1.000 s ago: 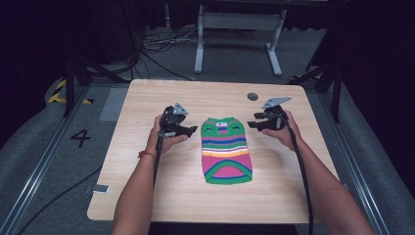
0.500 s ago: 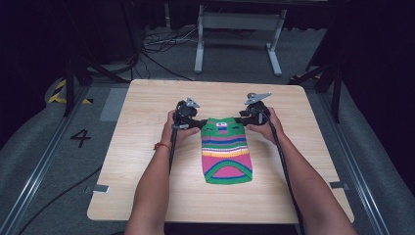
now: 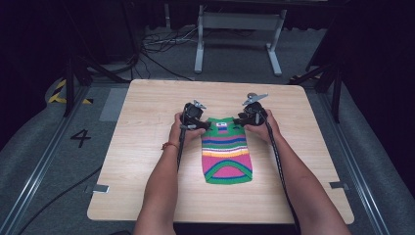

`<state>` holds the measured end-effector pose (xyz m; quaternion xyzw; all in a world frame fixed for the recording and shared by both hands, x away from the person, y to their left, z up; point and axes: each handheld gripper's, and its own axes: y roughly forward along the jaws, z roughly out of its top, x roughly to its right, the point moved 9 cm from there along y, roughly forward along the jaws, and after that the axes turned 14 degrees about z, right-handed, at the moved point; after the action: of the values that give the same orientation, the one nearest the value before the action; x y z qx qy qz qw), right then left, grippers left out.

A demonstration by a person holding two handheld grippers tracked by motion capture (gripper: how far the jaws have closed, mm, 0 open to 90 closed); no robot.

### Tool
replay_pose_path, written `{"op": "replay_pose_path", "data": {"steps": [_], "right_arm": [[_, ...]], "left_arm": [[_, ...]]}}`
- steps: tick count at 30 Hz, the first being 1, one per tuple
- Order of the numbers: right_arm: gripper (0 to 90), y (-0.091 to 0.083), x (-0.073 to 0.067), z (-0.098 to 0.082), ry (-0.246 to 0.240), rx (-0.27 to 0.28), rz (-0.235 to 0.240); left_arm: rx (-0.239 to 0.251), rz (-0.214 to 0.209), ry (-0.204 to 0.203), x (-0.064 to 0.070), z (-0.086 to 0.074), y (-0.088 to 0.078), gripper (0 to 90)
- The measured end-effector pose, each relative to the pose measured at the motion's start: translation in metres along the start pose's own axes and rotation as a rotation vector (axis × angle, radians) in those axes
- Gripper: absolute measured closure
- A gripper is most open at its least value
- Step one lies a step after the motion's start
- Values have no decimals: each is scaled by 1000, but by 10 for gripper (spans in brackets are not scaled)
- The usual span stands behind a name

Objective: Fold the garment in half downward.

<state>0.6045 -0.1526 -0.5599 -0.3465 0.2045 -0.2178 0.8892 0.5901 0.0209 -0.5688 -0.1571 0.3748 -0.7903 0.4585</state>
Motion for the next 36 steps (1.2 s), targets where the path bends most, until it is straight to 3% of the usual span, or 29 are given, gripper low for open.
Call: {"op": "replay_pose_path", "data": {"steps": [4, 8, 11, 13, 17, 20, 28, 36], "right_arm": [[537, 3, 4, -4, 26, 12, 3], [573, 3, 3, -6, 46, 26, 12], [683, 4, -1, -6, 38, 20, 28], [740, 4, -4, -6, 24, 16, 29], [834, 3, -7, -4, -1, 11, -10], [845, 1, -7, -5, -1, 20, -15], [848, -16, -12, 2, 0, 88, 17], [849, -43, -30, 6, -67, 148, 60]], "left_arm": [[4, 7, 7, 1, 2, 3, 399], [4, -1, 7, 1, 4, 3, 470], [12, -22, 17, 5, 6, 3, 578], [8, -43, 26, 8, 6, 2, 716], [4, -22, 54, 10, 7, 1, 803], [15, 5, 71, 9, 10, 1, 826], [64, 17, 84, 12, 20, -8, 829], [131, 5, 135, 19, 27, -34, 830]]}}
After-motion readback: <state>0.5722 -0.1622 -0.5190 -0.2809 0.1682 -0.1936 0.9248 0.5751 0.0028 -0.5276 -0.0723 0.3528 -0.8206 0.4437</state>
